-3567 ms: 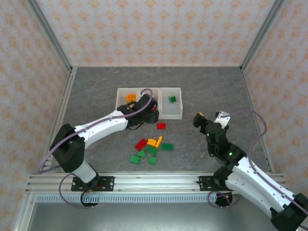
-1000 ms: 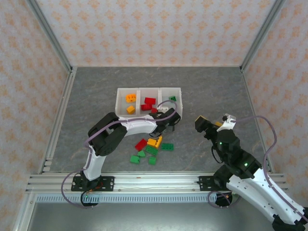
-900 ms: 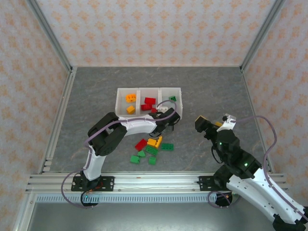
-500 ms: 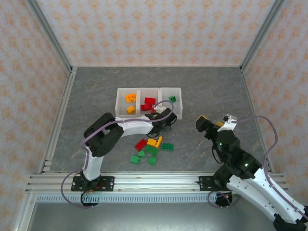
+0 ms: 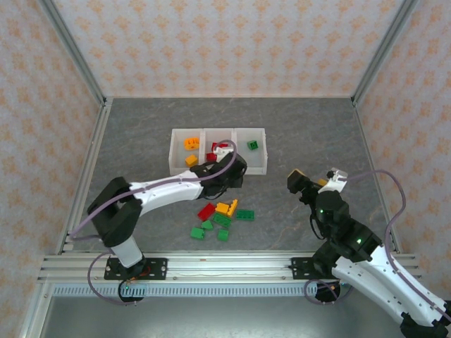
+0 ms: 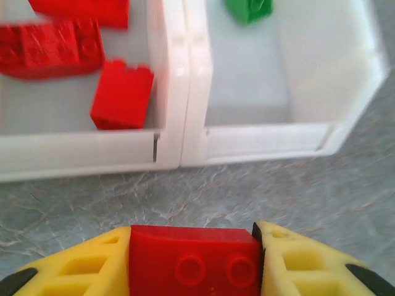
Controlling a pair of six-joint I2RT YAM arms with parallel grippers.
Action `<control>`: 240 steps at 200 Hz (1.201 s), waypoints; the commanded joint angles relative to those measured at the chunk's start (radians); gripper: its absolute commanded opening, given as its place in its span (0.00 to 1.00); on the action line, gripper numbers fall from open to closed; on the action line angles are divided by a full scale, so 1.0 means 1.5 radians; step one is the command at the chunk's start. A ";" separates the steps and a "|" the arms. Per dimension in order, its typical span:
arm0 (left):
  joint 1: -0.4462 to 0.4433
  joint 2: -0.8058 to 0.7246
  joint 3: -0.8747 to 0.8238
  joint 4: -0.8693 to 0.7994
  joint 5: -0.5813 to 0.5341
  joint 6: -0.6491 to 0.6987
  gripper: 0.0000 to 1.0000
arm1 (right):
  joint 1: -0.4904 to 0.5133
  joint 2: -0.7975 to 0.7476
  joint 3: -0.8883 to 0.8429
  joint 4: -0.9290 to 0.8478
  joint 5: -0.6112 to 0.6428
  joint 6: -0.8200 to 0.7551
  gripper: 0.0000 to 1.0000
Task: Sort the legos into containers by color
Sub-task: Place the lego in the container.
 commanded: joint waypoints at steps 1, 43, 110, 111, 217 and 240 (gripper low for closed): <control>0.001 -0.046 0.009 -0.042 -0.061 0.015 0.38 | 0.003 -0.005 -0.009 0.005 0.037 0.000 1.00; 0.021 -0.045 0.073 -0.070 -0.166 0.083 0.42 | 0.004 -0.005 -0.013 0.008 0.040 -0.002 1.00; 0.147 0.134 0.191 -0.062 -0.100 0.171 0.44 | 0.004 -0.005 -0.009 0.001 0.044 0.007 1.00; 0.148 0.137 0.194 -0.063 -0.099 0.171 0.44 | 0.004 -0.005 -0.010 0.001 0.044 0.007 1.00; 0.161 0.052 0.120 -0.072 -0.001 0.168 0.99 | 0.003 0.023 -0.034 0.035 0.026 -0.002 1.00; 0.140 -0.055 -0.022 -0.018 0.070 0.160 0.99 | 0.003 0.049 -0.059 0.081 0.006 -0.003 1.00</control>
